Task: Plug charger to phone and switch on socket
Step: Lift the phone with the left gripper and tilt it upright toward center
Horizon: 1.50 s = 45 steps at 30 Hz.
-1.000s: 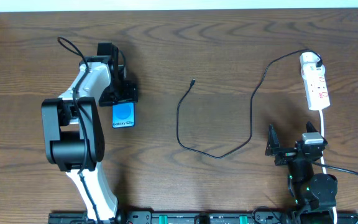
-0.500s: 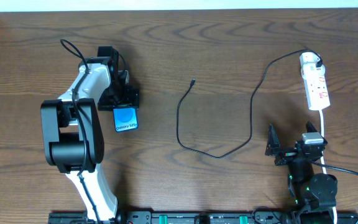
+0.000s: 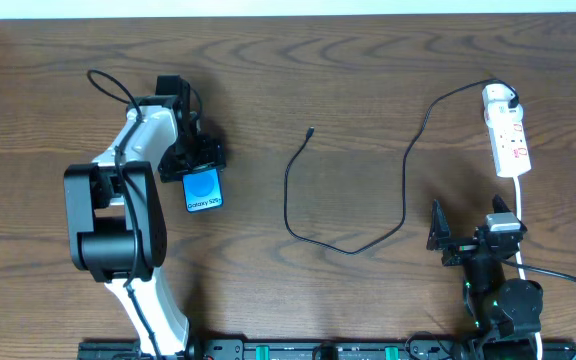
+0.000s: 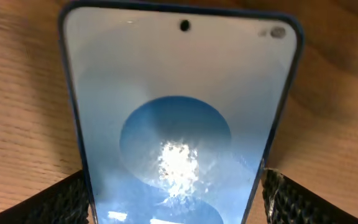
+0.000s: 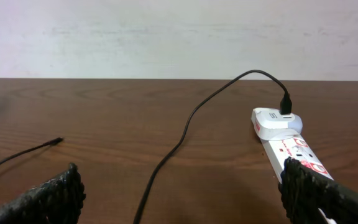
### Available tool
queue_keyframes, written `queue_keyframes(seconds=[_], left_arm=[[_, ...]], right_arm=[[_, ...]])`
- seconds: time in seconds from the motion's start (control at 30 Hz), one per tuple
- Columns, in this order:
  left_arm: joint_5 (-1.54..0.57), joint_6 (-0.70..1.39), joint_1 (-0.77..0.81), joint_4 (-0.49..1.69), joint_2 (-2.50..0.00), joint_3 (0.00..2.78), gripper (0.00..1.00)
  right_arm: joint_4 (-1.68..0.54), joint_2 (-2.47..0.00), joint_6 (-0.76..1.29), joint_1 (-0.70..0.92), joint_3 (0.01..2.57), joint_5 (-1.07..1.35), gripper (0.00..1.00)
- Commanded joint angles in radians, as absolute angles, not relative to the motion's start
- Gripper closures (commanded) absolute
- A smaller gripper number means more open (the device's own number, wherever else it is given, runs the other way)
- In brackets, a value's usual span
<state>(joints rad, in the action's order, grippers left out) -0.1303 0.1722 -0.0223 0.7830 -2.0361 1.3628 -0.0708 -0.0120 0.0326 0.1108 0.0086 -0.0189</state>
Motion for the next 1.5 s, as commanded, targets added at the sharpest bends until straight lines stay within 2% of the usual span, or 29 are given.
queue_keyframes(seconds=[0.0,0.3,0.53,0.83,1.2,1.47], left_arm=[[-0.11,0.245,-0.02,0.756,-2.07,1.301,0.12],[-0.025,0.245,0.043,0.727,-2.07,1.264,0.14],[-0.025,0.245,0.045,0.727,-2.07,1.264,0.32],[-0.034,0.245,0.044,0.77,-2.017,1.32,0.33],[-0.217,0.28,0.044,0.799,-1.781,1.324,0.34],[-0.524,0.379,0.044,0.862,-1.777,1.324,0.37]], right_arm=[[-0.073,-0.007,0.028,0.112,0.006,-0.024,0.01],[-0.073,-0.007,0.028,0.112,0.006,-0.024,0.01],[-0.073,-0.007,0.028,0.112,0.006,-0.024,0.01],[-0.073,-0.007,0.028,0.112,0.006,-0.024,0.01],[-0.073,-0.007,0.028,0.112,0.006,-0.024,0.01],[-0.073,-0.007,0.028,0.112,0.006,-0.024,0.01]])
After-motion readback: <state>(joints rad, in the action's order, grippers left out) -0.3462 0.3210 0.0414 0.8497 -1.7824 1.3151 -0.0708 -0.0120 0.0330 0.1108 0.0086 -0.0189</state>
